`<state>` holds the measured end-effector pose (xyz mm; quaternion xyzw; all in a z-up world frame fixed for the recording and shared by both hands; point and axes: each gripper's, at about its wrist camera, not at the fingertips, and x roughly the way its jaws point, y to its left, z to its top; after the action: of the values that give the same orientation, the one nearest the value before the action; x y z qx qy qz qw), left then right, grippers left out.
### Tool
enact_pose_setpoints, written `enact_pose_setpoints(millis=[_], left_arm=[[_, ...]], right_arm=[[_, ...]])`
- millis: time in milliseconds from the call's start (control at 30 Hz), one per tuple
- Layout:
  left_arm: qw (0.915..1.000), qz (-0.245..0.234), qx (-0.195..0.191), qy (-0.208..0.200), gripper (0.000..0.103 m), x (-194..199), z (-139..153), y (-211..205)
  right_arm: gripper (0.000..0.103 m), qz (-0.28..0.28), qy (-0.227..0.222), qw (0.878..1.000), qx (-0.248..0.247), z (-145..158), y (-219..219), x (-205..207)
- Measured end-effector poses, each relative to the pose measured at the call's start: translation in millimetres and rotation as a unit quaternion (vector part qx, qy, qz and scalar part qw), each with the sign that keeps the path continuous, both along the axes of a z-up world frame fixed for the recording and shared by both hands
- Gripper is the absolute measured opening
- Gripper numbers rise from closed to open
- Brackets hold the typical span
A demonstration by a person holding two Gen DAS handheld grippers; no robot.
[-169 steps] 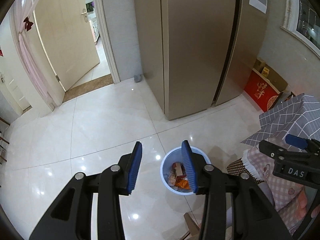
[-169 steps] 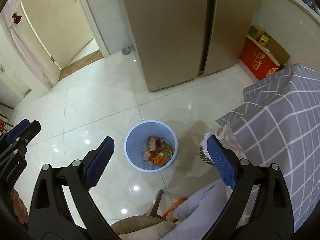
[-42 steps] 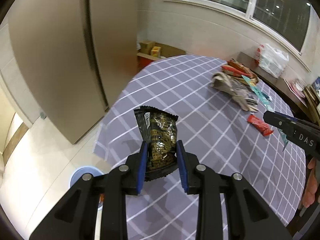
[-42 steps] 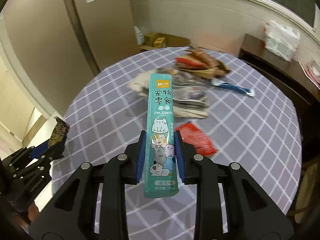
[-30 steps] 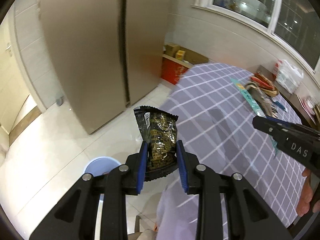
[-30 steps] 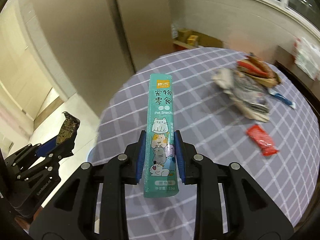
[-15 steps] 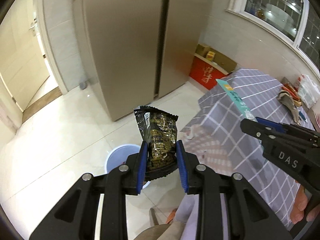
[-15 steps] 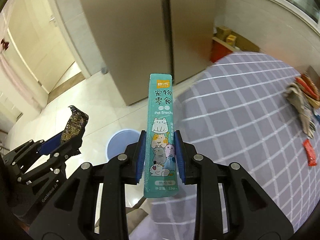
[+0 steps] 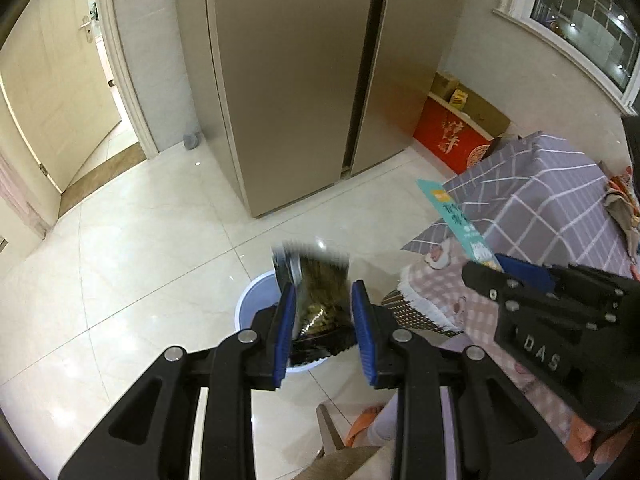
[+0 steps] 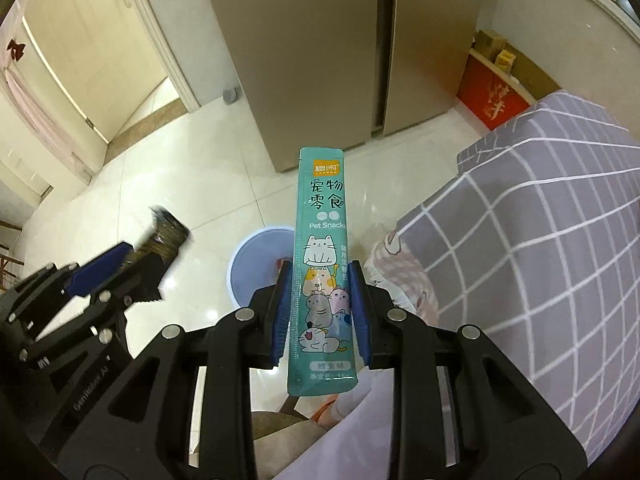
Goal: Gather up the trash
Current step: 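Open both tools to drop the snack bag and teal stick into the bucket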
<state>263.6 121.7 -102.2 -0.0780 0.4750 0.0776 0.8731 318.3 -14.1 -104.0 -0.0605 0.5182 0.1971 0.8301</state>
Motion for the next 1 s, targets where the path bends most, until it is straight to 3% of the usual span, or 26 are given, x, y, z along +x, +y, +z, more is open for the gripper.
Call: enact_pose_setpoints(millis=[67,467,667,700,733,767,867,1000], left_arm=[[0.9999,0.009,0.003,0.005,0.05,8.1,-4.4,6.2],[0.9978,0.058,0.005,0.032,0.051,-12.4,-25.6,51.9],[0.9941,0.1,0.012,0.039,0.05,-35.2,-25.8,80.2],[0.9934,0.107,0.012,0.039,0.051,-38.5,-25.4,85.5],[0.9928,0.113,0.011,0.038,0.051,-40.7,-24.3,88.7],[0.992,0.12,0.008,0.037,0.051,-44.8,-23.0,93.5],[0.9907,0.131,0.014,0.034,0.051,-55.0,-20.2,100.7],[0.9885,0.143,0.031,0.039,0.051,-58.7,-18.3,102.5]], right_arm=[[0.027,-0.002,0.007,1.0,-0.007,-7.2,5.0,3.8],[0.027,0.023,0.039,0.999,-0.027,-33.9,36.1,5.2],[0.028,0.045,0.052,0.998,-0.007,-31.1,68.7,7.7],[0.038,0.046,0.049,0.998,-0.001,-29.0,73.0,8.4],[0.072,0.046,0.04,0.998,0.0,-24.5,79.5,10.3],[0.081,0.043,0.031,0.999,-0.004,-21.6,82.6,10.2],[0.082,0.049,-0.01,0.999,-0.003,-11.0,89.5,2.0],[0.082,0.059,0.02,0.998,-0.01,-24.9,87.0,-2.7]])
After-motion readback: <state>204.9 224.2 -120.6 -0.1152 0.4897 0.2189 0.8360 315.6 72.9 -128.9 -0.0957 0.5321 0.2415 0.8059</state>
